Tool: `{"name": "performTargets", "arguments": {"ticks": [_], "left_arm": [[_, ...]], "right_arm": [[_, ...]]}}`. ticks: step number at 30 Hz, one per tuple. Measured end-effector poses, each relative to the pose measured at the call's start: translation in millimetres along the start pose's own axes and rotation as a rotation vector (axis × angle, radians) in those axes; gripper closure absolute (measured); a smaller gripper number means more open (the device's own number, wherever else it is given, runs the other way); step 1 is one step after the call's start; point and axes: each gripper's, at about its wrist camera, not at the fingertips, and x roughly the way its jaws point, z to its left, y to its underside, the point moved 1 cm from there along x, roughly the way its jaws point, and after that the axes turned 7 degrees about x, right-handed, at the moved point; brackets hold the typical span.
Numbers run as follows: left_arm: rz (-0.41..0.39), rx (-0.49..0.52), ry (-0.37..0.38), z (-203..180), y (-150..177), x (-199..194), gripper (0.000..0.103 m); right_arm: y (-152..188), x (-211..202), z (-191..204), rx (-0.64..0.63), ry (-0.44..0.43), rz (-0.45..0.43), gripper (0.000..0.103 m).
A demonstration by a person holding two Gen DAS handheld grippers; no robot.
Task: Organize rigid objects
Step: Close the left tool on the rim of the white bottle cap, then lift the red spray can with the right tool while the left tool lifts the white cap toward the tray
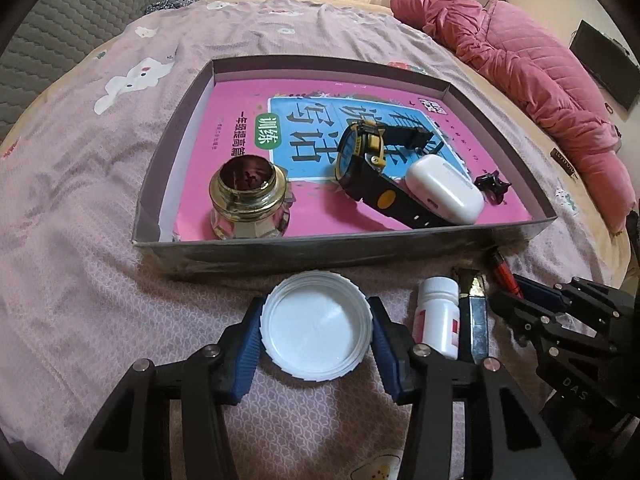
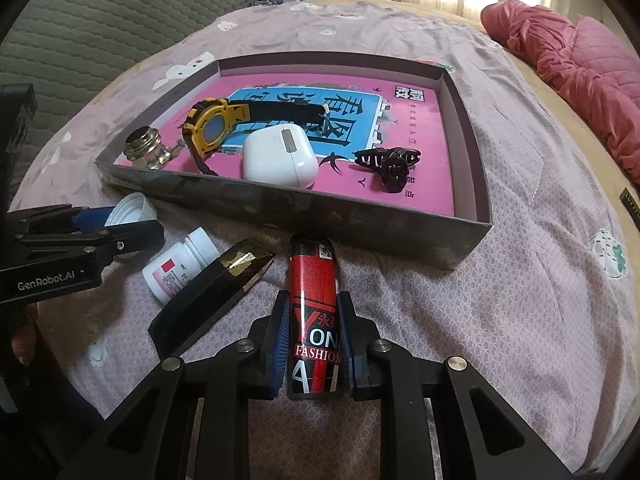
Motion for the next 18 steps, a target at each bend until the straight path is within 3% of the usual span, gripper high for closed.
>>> {"name": "performTargets", "arguments": {"ticks": [18], "left_arm": [[-0.051, -0.004, -0.002, -1.0, -1.7, -27.0, 0.053]], "right_arm": [[1.9, -21.7, 1.2, 0.000, -0.010, -0.043, 0.080]]}}
